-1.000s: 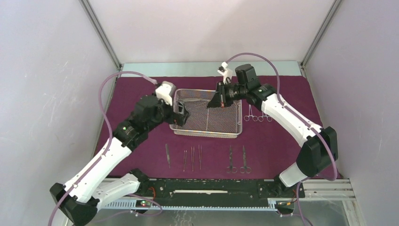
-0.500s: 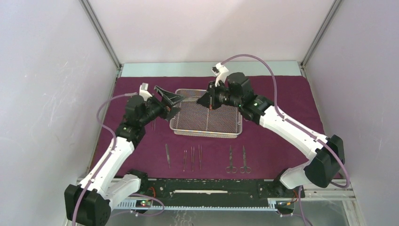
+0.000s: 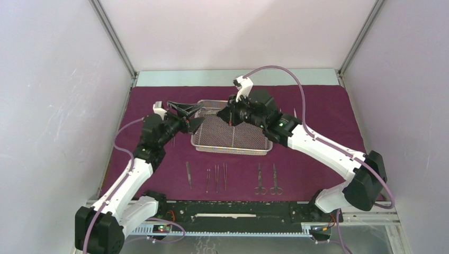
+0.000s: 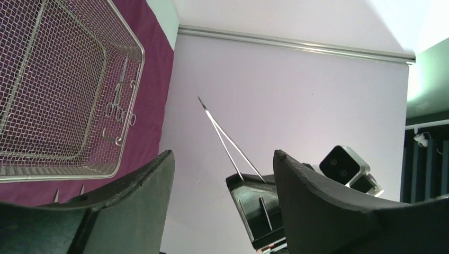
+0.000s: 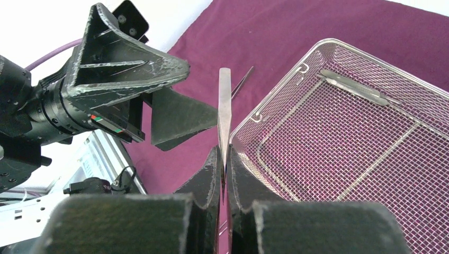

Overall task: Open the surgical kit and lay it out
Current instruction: Pick up the medical item from the container.

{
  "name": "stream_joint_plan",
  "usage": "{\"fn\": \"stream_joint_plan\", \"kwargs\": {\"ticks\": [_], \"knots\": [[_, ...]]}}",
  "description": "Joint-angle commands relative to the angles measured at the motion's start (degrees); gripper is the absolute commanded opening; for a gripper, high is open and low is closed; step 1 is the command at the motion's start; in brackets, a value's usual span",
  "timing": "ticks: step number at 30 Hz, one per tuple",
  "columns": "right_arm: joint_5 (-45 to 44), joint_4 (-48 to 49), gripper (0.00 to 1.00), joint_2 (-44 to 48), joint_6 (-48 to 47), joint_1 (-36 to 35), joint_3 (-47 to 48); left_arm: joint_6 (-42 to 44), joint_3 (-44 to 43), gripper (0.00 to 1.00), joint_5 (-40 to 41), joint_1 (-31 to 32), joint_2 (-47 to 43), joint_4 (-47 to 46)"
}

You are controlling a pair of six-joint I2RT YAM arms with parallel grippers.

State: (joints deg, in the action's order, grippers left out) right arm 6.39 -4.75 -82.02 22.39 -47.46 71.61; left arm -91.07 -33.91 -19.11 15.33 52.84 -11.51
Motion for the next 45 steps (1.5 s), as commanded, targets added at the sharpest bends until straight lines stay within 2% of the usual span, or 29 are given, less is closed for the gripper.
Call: {"fn": "stream_joint_plan", "kwargs": {"ticks": [1, 15, 26, 28, 33, 34, 36, 40, 42, 45], "knots": [[-3.11, 3.73, 0.0, 1.07, -2.58, -1.85, -0.12, -1.83, 0.78, 0.72, 3.0, -0.3, -0.52, -2.61], [-4.53, 3.73, 0.0, 1.6, -3.65, -3.32, -1.27, -3.34, 0.8, 0.46, 3.53, -0.39, 4.13, -5.86], [-5.09, 3.66, 0.0, 1.43, -4.28, -3.95, -1.25, -2.99, 0.98, 0.33, 3.74, -0.39, 6.08, -6.54], [-5.07, 3.61, 0.0, 1.42, -4.32, -3.96, -1.24, -2.9, 1.04, 0.23, 4.07, -0.39, 6.16, -6.47], [-4.75, 3.19, 0.0, 1.42, -4.59, -4.04, -1.3, -2.25, 0.48, 0.1, 4.13, -0.39, 6.76, -6.5], [-4.65, 3.11, 0.0, 1.49, -4.69, -4.04, -1.3, -1.89, 0.37, 0.03, 4.2, -0.39, 6.81, -6.44], [-4.65, 2.57, 0.13, 1.74, -4.96, -4.04, -1.25, -1.12, -0.02, 0.0, 4.32, -0.39, 6.9, -6.0], [-4.57, 0.98, 0.54, 3.01, -5.83, -4.0, -1.24, 2.24, -1.83, 0.0, 3.46, -1.46, 7.13, -3.71], [-4.75, 0.05, 0.67, 4.0, -6.33, -3.97, -1.25, 4.13, -2.83, 0.0, 2.58, -2.5, 7.15, -2.31], [-4.71, -0.52, 0.81, 6.18, -6.66, -3.75, -2.16, 9.41, -5.9, 0.0, -0.64, -4.99, 8.0, 0.72]]}}
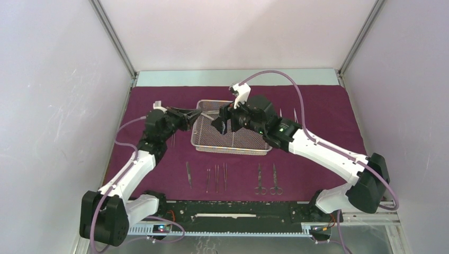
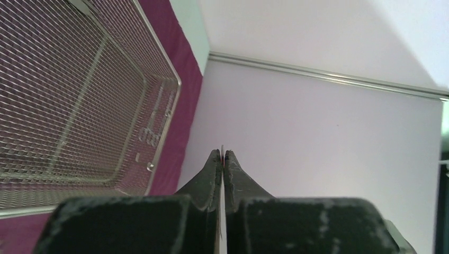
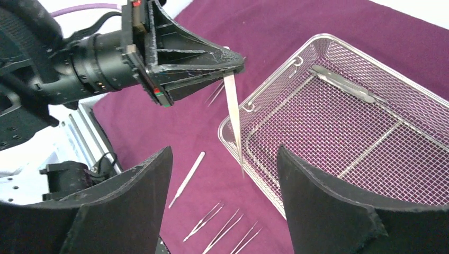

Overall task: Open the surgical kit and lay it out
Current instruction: Pick up the medical item from the container.

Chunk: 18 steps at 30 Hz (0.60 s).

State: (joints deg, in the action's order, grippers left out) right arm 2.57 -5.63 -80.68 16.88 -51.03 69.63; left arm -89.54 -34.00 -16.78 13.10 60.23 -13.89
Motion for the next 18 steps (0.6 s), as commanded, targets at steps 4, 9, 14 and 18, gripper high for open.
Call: {"fn": "stream_joint_plan", "kwargs": {"ticks": [4, 9, 14, 18], "knots": [[-0.17, -1.85, 0.86, 7.53, -0.77, 1.69, -0.98, 17.17, -10.68, 0.0, -6.28, -6.41, 1.34, 10.39], [2.66, -5.04, 0.86, 9.98, -0.71, 5.66, -1.05, 32.06, -16.25, 0.0, -8.02, -11.12, 2.8, 24.23], [6.88, -7.09, 0.88, 11.97, -0.73, 10.15, -1.0, 48.01, -22.97, 0.0, -3.83, -15.0, 5.33, 37.24], [8.79, -8.5, 0.92, 12.47, -1.65, 12.87, -1.07, 57.17, -26.57, 0.0, 1.8, -15.02, 7.85, 43.42]]}}
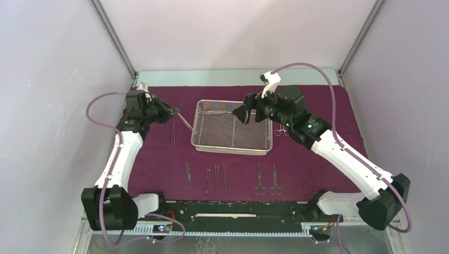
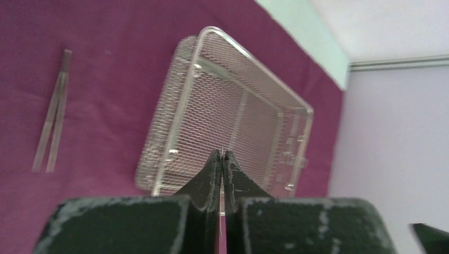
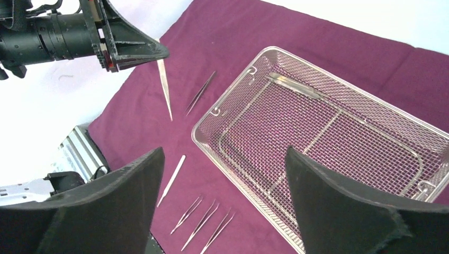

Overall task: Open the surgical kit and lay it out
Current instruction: Pick up the medical item from the container.

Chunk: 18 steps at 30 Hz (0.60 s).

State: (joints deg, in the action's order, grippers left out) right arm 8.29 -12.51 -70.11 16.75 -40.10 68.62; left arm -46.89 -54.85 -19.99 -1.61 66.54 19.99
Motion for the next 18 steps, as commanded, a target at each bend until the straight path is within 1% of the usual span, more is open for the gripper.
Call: {"fn": "stream_joint_plan", "kwargs": {"ticks": [1, 3, 5, 9, 18], "knots": [[3.64, -1.87, 0.97, 1.84, -1.59, 2.62, 0.01, 16.28, -6.26, 0.0, 5.61, -0.33, 2.29, 10.11], [5.0, -2.27, 0.99, 1.9, -1.64, 3.96, 0.0, 18.68, -7.35, 0.0, 6.54, -0.33, 4.23, 11.44], [5.94, -2.42, 1.0, 1.83, -1.77, 5.08, 0.0, 21.1, -8.71, 0.0, 6.33, -0.33, 6.59, 12.54], [8.26, -2.4, 1.0, 1.56, -1.73, 6.82, -0.05, 25.34, -11.46, 0.0, 8.48, -0.24, 11.66, 14.87], [11.98, -1.14, 1.0, 3.2, -0.48, 11.3, -2.27, 34.56, -18.27, 0.0, 15.65, 0.96, 22.17, 19.23]]}}
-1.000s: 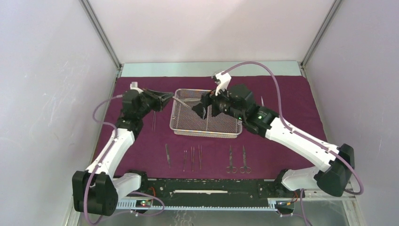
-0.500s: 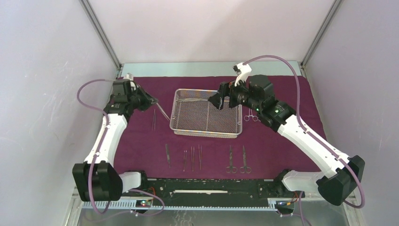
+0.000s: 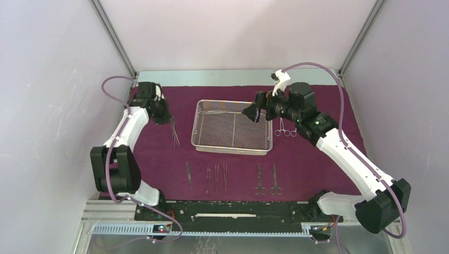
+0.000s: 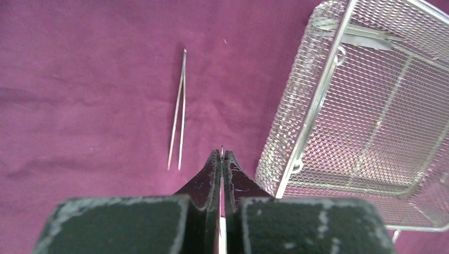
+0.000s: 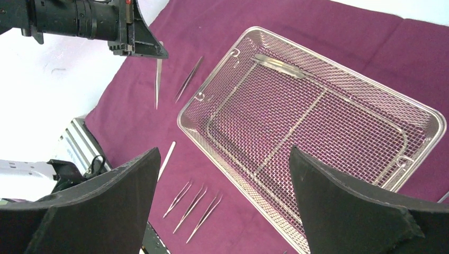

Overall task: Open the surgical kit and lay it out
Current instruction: Pick up the medical item from the container, then place the medical item in the surgical kit.

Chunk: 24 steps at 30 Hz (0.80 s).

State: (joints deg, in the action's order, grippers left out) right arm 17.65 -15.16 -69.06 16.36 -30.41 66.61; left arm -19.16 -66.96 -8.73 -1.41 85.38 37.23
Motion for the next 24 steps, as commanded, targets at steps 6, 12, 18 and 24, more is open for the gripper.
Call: {"fn": "stream_joint_plan", "kwargs": {"ticks": [6, 12, 18, 24], "knots": [[3.9, 1.86, 1.0, 2.51, 0.41, 2.83, -0.71, 10.93, -12.06, 0.0, 8.51, 5.74, 10.79, 3.97], [4.34, 1.37, 1.0, 3.08, 0.3, 3.49, -0.83, 12.87, -15.23, 0.0, 10.57, 6.53, 16.65, 5.06], [4.9, 1.79, 1.0, 3.19, 0.55, 3.83, -1.21, 14.36, -17.28, 0.0, 9.79, 7.29, 20.69, 5.9], [5.45, 1.82, 1.0, 3.06, 0.69, 4.26, -1.19, 14.05, -19.03, 0.0, 9.51, 8.06, 24.95, 6.36]]}}
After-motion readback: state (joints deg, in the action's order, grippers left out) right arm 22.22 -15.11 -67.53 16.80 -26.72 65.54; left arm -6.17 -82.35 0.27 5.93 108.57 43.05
